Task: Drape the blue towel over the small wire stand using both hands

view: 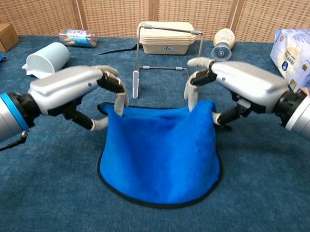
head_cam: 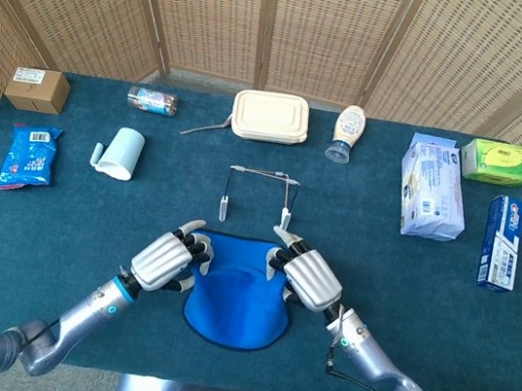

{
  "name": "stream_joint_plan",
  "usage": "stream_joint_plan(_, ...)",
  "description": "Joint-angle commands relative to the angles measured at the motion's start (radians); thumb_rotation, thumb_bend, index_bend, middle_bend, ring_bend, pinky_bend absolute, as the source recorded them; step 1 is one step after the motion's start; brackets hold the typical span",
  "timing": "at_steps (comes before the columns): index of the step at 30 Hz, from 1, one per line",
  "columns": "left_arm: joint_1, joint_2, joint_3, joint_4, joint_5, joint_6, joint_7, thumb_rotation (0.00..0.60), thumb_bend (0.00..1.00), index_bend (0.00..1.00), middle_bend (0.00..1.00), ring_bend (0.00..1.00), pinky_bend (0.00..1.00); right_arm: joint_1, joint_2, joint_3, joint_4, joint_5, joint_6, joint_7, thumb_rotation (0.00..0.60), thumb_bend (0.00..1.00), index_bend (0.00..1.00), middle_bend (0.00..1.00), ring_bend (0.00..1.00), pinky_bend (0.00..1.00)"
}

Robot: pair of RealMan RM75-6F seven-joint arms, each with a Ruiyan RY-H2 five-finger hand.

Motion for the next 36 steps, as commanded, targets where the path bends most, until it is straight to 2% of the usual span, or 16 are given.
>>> stream_joint_plan(1,-0.005,0.042,-0.022,-0.054,-0.004,0.014,0.012,0.600,0.51,0.81,0.43,0.30,0.11,0.003,0.041,0.031,-0.062,0.025,-0.003,-0.013,0.600,0.44,0.99,0.39,0.04,0.20)
stream_joint_plan(6,-0.015,0.112,-0.065,-0.148,-0.019,0.027,0.013,0.600,0.51,0.81,0.43,0.30,0.12,0.013,0.112,0.080,-0.172,0.064,-0.016,-0.028,0.600,0.45,0.99,0.39,0.04,0.20)
stream_joint_plan(17,-0.034,0.208,-0.141,-0.271,-0.057,0.035,0.002,0.600,0.51,0.81,0.44,0.30,0.11,0.038,0.215,0.164,-0.306,0.135,-0.049,-0.055,0.600,0.44,0.99,0.39,0.04,0.20)
stream_joint_plan(20,-0.051,0.241,-0.191,-0.309,-0.084,0.033,-0.002,0.600,0.51,0.81,0.44,0.30,0.12,0.056,0.255,0.222,-0.346,0.187,-0.065,-0.057,0.600,0.44,0.99,0.39,0.03,0.20)
stream_joint_plan(28,-0.081,0.277,-0.267,-0.365,-0.173,-0.006,-0.028,0.600,0.51,0.81,0.44,0.30,0.12,0.088,0.292,0.294,-0.371,0.283,-0.101,-0.061,0.600,0.45,0.99,0.39,0.03,0.20)
stream_joint_plan(36,-0.108,0.282,-0.312,-0.366,-0.232,-0.036,-0.047,0.600,0.51,0.81,0.44,0.30,0.12,0.123,0.304,0.337,-0.350,0.340,-0.133,-0.054,0.600,0.45,1.00,0.39,0.03,0.20)
